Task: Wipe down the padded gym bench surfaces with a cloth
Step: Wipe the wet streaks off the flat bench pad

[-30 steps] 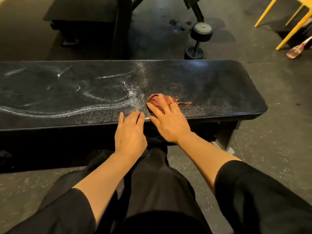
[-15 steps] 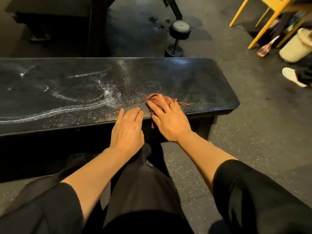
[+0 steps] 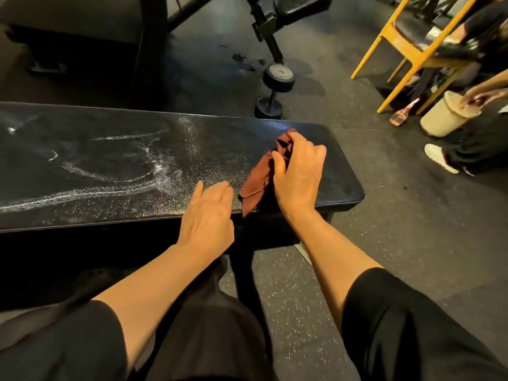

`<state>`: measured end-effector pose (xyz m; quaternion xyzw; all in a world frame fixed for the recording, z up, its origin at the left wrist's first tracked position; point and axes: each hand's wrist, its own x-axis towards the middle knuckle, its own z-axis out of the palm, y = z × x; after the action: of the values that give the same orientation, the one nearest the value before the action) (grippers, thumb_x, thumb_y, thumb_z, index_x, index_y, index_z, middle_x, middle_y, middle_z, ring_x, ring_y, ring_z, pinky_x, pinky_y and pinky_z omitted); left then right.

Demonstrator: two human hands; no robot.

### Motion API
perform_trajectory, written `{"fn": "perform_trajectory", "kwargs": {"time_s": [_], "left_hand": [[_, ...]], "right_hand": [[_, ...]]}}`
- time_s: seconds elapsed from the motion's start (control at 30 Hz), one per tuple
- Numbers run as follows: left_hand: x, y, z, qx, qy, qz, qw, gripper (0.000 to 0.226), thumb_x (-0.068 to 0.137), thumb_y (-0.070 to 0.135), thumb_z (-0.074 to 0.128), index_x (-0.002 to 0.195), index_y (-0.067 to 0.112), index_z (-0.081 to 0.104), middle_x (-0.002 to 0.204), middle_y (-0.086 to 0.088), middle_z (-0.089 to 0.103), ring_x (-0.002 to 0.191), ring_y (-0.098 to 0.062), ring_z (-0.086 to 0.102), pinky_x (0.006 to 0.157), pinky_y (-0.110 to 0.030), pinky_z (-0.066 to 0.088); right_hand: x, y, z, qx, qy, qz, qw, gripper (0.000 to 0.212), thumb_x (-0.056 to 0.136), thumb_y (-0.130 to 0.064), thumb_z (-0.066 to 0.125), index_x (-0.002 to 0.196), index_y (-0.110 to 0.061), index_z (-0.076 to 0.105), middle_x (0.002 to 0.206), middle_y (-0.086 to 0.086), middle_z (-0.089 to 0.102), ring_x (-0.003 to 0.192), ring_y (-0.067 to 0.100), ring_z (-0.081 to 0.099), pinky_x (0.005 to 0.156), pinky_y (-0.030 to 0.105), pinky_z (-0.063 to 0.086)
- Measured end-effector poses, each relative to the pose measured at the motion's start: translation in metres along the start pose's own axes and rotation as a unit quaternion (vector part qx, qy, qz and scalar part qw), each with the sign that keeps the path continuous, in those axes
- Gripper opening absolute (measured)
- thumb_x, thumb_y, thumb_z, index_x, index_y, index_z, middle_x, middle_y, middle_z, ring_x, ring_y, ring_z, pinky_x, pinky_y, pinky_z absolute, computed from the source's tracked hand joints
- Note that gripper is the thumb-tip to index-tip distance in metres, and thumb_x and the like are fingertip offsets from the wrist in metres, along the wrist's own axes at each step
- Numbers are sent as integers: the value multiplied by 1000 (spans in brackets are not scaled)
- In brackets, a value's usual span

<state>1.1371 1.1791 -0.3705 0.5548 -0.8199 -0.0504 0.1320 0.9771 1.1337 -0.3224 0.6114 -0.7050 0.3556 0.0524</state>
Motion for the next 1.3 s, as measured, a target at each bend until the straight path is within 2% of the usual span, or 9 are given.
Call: {"fn": "perform_trajectory", "kwargs": {"time_s": [0.17, 0.27, 0.43, 0.6, 0.73, 0.83, 1.07, 1.2, 1.3], "left_hand": [[-1, -16, -2, 5, -1, -16, 1000, 64, 81, 13, 65, 139, 2, 42, 142, -9, 45, 134, -23, 38, 116, -37, 1], [-2, -22, 2, 4, -2, -21, 1000, 59, 78, 10, 67, 133, 2, 48, 134, -10, 51, 129, -24, 44, 114, -36, 3], [2, -23, 9, -4, 4, -34, 999, 55, 81, 10, 62, 134, 4, 46, 135, -6, 49, 129, -20, 42, 116, -36, 3], [-3, -20, 17, 11, -10, -16, 1000, 62, 78, 14, 70, 134, 3, 49, 137, -12, 50, 128, -26, 46, 115, -44, 15], [1, -13, 22, 5, -2, 10, 1000, 63, 76, 15, 75, 133, 2, 52, 134, -15, 53, 127, -29, 49, 113, -43, 14], [6, -8, 26, 7, -4, 10, 1000, 62, 76, 16, 74, 133, 1, 52, 134, -14, 53, 127, -29, 48, 114, -43, 14], [10, -7, 28, 7, -4, 7, 1000, 58, 80, 17, 69, 133, 1, 49, 135, -12, 52, 127, -27, 46, 116, -45, 15], [11, -3, 31, 0, 5, 3, 1000, 53, 78, 17, 72, 126, 0, 55, 129, -14, 56, 122, -30, 51, 114, -47, 18], [15, 9, 35, -6, 6, 14, 1000, 54, 76, 17, 73, 125, 0, 56, 127, -14, 57, 120, -30, 52, 114, -47, 18]], "right_hand": [[-31, -1, 29, 67, -275, -44, 958, 61, 84, -42, 66, 138, -27, 43, 126, 5, 44, 116, 24, 42, 93, 38, 44], [-28, 2, 42, 7, -154, -44, 987, 45, 91, -42, 56, 133, -28, 52, 135, 6, 46, 121, 28, 39, 99, 46, 39], [-31, -10, 82, -2, -291, -118, 949, 44, 99, -43, 38, 140, -29, 45, 157, 4, 23, 144, 30, 15, 114, 52, 19], [-32, 19, 81, -29, -257, -247, 934, 40, 93, -29, 37, 120, -20, 65, 146, 9, 43, 136, 39, 32, 105, 54, 37], [-18, 101, 49, -107, -190, -117, 969, 38, 83, -6, 55, 120, -14, 63, 146, 17, 40, 129, 47, 34, 106, 56, 34], [-20, 93, 49, -164, -154, -46, 973, 39, 92, -21, 36, 120, -9, 60, 147, 22, 36, 130, 48, 33, 113, 51, 25], [-51, 42, 65, -60, -234, -257, 936, 47, 93, -16, 51, 140, -18, 46, 157, 10, 23, 143, 34, 16, 114, 44, 26], [-24, 100, 42, -156, -178, -143, 961, 45, 86, -15, 60, 131, -23, 54, 152, 13, 33, 134, 41, 30, 105, 55, 34], [-27, 93, 41, -131, -184, -25, 974, 45, 95, -16, 50, 140, -17, 46, 157, 15, 20, 141, 40, 18, 113, 52, 26]]}}
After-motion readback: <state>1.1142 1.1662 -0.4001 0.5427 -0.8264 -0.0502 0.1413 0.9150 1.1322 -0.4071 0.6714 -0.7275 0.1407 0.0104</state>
